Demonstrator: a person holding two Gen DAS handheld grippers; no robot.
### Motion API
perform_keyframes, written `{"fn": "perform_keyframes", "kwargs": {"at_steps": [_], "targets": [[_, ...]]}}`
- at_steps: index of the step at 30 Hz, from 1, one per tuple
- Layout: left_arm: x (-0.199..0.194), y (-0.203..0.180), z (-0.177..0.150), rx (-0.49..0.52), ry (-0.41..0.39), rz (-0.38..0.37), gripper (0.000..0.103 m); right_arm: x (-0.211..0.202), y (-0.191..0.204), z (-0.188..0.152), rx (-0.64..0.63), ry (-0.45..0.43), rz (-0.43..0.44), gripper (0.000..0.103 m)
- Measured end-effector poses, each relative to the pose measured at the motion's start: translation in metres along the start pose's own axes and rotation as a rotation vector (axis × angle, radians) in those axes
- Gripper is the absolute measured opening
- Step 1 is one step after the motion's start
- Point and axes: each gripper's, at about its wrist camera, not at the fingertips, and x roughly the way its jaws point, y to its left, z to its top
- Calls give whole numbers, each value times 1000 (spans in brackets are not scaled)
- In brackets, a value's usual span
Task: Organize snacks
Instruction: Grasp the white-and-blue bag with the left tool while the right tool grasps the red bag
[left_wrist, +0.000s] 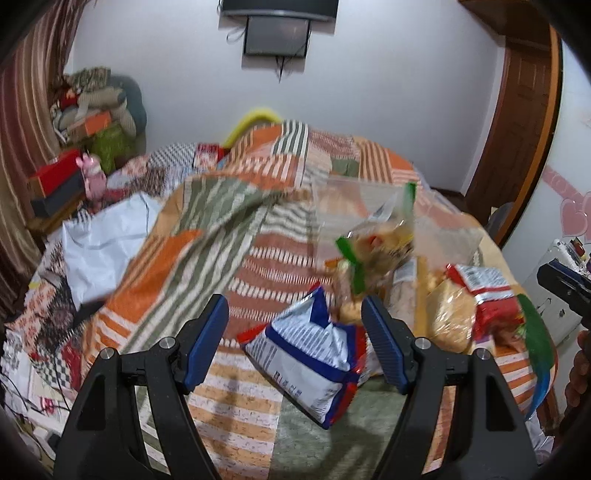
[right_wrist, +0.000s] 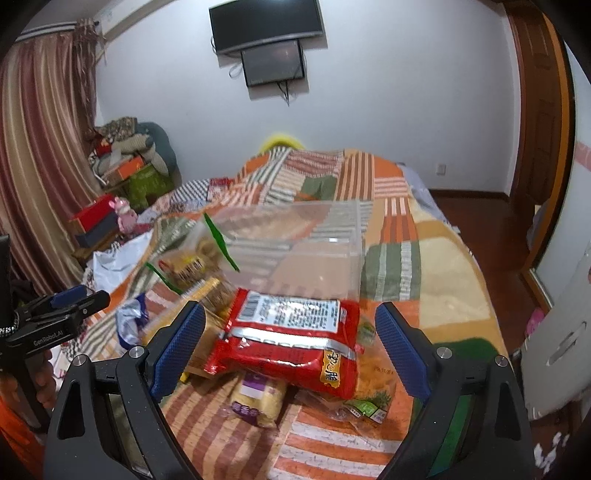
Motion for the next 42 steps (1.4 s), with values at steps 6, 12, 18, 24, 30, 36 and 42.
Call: {"fn": "perform_keyframes", "kwargs": {"at_steps": [6, 12, 18, 24, 30, 36, 42], "targets": [[25, 2, -8, -12, 71, -11, 74, 23, -4, -5, 10, 80, 0, 93], [50, 5, -15, -28, 134, 5, 79, 44, -3, -8, 19, 143, 3, 95], [60, 13, -22, -72, 146, -5, 92, 56, 0, -11, 23, 184, 14, 103], [69, 18, -22, -115, 171, -44, 95, 63, 6, -10, -20, 201, -6, 103], [78, 17, -22, -150, 196, -75, 95, 70, 9, -9, -39, 211, -18, 103], [85, 15, -21, -159, 209, -92, 94, 69, 10, -9, -48, 205, -13, 100], [80, 8, -18, -128, 189, -135, 67, 69, 9, -11, -18, 213, 50, 82]]}}
